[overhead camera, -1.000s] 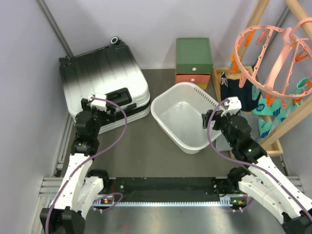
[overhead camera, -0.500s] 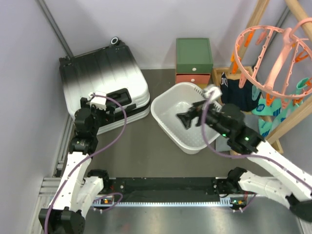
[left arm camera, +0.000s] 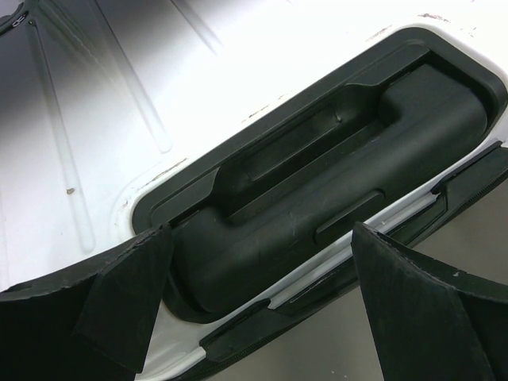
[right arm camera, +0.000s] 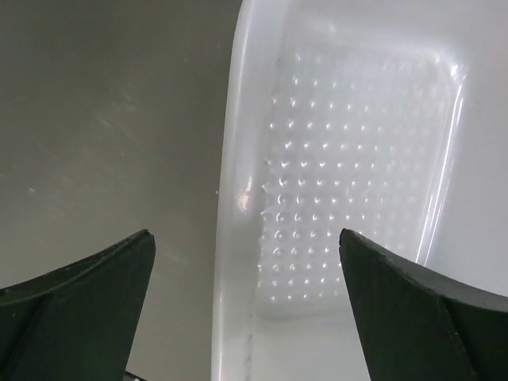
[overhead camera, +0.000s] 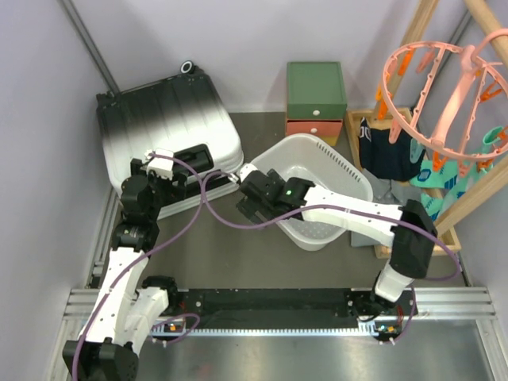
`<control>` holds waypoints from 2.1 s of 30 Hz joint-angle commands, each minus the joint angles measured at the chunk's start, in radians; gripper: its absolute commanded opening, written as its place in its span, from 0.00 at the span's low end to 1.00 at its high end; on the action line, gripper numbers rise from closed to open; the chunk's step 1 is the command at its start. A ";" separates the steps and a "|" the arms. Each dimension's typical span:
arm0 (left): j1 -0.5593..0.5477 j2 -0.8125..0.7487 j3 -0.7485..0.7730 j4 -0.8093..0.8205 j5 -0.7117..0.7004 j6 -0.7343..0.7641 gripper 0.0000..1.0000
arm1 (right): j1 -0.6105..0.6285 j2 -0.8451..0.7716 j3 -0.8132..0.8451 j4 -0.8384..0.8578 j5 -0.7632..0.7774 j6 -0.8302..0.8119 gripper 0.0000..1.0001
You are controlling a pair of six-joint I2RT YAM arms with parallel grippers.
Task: Open, take out, and arrange the luggage
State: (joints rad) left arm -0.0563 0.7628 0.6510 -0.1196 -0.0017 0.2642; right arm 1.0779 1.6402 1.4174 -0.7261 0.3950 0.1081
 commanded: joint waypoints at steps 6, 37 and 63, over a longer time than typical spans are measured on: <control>0.023 0.033 -0.028 -0.258 -0.123 -0.026 0.99 | 0.004 0.125 0.090 -0.214 0.036 0.019 0.60; 0.021 0.116 0.363 -0.534 -0.060 0.060 0.99 | 0.002 0.024 0.835 -0.322 0.100 -0.480 0.00; 0.021 0.167 0.329 -0.508 -0.072 0.056 0.99 | -0.526 0.184 0.773 0.248 -0.343 -1.251 0.00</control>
State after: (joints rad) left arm -0.0402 0.9142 0.9859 -0.6209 -0.0875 0.3355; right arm 0.5655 1.8530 2.1838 -0.5808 0.1246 -1.0260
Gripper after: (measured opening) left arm 0.990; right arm 0.210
